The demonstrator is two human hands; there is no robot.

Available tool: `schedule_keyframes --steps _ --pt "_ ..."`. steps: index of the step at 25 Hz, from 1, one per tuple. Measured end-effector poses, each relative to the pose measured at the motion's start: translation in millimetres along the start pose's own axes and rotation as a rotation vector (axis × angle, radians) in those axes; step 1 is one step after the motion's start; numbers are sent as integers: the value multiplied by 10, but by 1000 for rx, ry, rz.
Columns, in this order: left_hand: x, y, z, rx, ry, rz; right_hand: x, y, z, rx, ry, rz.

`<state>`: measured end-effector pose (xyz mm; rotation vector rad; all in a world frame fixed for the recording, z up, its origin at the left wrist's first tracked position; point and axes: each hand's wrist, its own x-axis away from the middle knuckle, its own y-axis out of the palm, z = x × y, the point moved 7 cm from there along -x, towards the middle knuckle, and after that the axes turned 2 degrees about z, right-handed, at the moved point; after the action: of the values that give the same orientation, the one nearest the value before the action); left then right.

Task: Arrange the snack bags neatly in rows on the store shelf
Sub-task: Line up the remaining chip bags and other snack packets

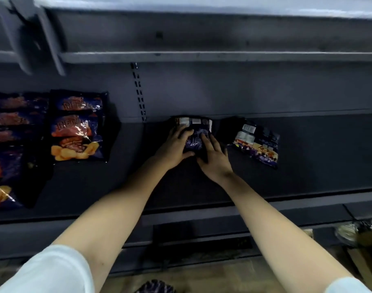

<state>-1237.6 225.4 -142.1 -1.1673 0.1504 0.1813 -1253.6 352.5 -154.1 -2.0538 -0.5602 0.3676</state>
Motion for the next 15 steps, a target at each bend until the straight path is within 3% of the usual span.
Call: schedule_keyframes --steps 6,8,11,13,15 --pt "-22 -130 96 -26 -49 -48 12 -31 6 -80 -30 -53" --pt "-24 -289 156 -41 -62 -2 60 -190 4 -185 -90 34" --pt "34 -610 236 11 -65 115 167 -523 62 -530 -107 200" --pt "113 -834 215 100 -124 132 213 -704 122 -699 -88 297" --pt "236 -1037 130 398 -292 107 187 -804 123 -720 -65 321"
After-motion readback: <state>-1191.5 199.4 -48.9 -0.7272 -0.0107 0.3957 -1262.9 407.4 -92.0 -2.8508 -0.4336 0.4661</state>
